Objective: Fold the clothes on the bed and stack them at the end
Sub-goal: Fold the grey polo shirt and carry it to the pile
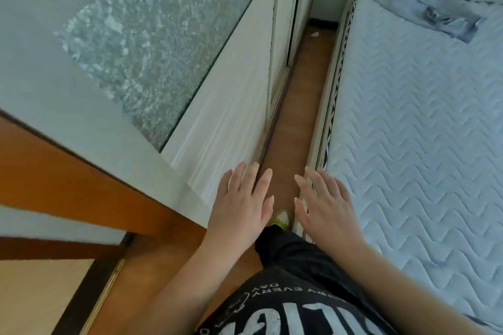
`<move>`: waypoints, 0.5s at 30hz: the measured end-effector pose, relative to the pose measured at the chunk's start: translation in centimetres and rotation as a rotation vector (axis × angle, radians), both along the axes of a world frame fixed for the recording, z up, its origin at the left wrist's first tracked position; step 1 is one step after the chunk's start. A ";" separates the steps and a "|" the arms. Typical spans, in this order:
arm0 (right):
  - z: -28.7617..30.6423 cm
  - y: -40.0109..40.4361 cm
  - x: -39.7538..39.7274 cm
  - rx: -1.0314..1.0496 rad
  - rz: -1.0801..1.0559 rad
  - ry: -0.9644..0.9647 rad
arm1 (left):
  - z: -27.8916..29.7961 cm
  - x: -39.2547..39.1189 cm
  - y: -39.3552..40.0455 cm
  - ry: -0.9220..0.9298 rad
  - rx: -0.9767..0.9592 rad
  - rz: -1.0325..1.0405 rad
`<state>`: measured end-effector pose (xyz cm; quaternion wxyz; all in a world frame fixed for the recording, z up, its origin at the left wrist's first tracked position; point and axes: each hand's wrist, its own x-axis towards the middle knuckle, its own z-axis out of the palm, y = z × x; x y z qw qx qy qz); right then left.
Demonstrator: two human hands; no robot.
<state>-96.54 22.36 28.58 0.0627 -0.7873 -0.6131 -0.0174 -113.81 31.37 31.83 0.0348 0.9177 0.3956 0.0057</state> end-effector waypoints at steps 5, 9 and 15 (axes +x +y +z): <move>-0.6 4.4 5.0 -0.060 -0.111 0.044 | -1.2 6.3 6.0 -0.023 -0.017 -0.082; -0.4 8.6 10.0 -0.099 -0.153 0.079 | -1.8 10.4 11.3 -0.009 -0.080 -0.075; 0.1 14.0 17.2 -0.184 -0.142 0.094 | -1.5 18.1 18.0 -0.027 -0.134 -0.038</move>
